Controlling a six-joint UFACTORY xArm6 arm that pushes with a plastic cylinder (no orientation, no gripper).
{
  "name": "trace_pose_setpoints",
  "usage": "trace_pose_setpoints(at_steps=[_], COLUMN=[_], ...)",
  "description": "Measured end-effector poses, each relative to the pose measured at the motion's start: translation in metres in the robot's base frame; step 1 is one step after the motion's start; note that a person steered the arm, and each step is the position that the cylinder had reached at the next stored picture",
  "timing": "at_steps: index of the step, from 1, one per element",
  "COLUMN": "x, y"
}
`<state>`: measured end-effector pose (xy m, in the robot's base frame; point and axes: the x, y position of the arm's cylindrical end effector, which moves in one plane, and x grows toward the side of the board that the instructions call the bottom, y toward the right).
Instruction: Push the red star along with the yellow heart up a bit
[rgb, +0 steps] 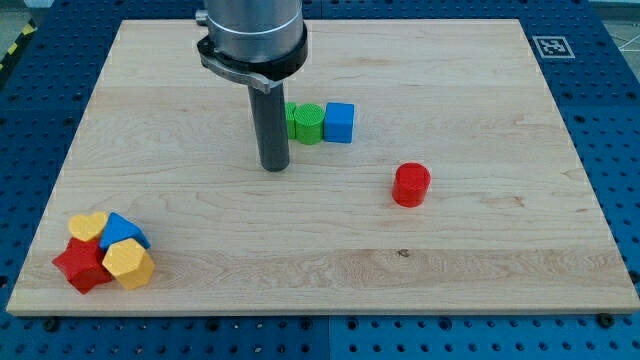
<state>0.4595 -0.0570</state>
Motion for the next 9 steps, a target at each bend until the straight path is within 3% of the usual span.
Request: trace_pose_setpoints(at_steps=[6,8,9], x=[0.002,0.037,0.080], y=[0.012,-0.013,-0.018])
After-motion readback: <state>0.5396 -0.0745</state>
